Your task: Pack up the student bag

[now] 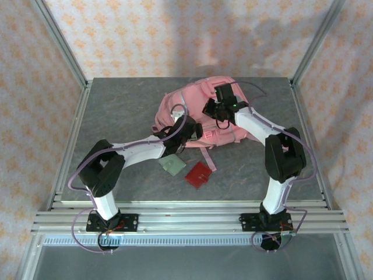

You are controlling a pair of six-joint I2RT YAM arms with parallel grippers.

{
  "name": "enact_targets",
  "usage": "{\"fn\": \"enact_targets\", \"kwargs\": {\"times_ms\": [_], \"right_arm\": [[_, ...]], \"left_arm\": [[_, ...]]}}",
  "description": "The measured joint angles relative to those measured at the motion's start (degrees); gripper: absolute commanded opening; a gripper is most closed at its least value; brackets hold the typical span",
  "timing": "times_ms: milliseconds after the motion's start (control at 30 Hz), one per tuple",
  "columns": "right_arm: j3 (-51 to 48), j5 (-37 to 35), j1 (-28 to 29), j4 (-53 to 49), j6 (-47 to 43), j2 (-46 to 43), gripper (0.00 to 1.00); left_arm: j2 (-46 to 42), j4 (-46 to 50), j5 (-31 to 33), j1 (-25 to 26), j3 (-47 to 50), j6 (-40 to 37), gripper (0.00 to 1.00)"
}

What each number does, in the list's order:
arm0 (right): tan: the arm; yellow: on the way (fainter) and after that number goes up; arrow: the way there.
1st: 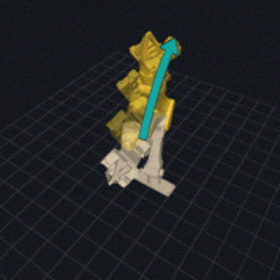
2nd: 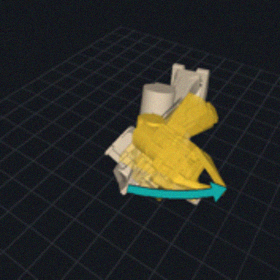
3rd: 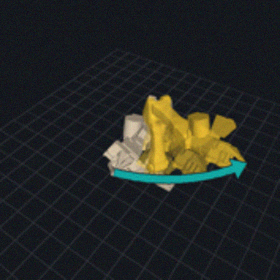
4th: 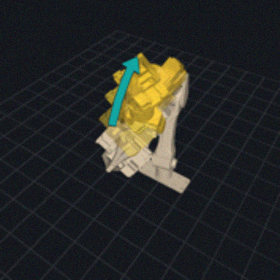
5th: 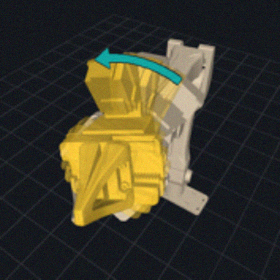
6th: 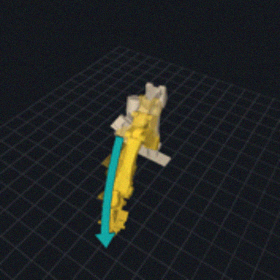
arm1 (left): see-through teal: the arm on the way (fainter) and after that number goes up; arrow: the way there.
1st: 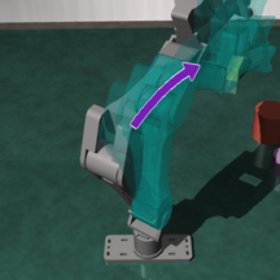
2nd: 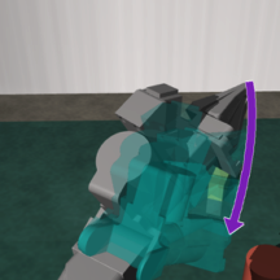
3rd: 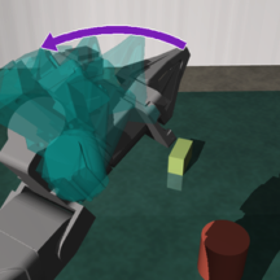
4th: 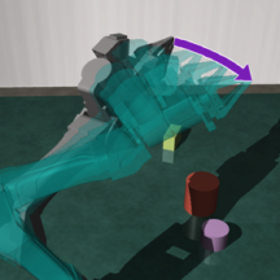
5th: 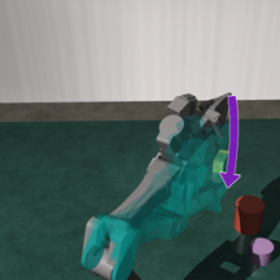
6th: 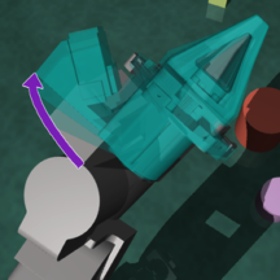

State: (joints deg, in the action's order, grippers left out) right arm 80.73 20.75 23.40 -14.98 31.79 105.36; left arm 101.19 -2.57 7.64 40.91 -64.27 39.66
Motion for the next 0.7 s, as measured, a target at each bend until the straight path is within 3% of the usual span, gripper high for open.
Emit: {"fn": "enact_targets", "kwargs": {"times_ms": [133, 267, 533, 700], "right_arm": [[-1.25, -0.15, 0.04, 1.22, 1.27, -1.01, 0.00], [-3.10, -0.79, 0.35, 2.40, 2.34, -2.16, 0.00], [-5.97, -2.99, 1.49, 4.11, 2.95, -4.22, 0.00], [-6.71, -3.10, 1.84, 3.93, 2.93, -5.40, 0.00]], "left_arm": [[2.19, 1.68, 1.88, 0.00, -2.27, 0.85, 0.73], [4.42, 2.75, 3.89, 0.00, -4.02, 2.51, 0.62], [6.60, 2.73, 4.57, 0.79, -6.84, 2.62, 0.03], [3.50, 0.96, 2.16, 0.59, -3.96, 1.18, 0.00]]}}
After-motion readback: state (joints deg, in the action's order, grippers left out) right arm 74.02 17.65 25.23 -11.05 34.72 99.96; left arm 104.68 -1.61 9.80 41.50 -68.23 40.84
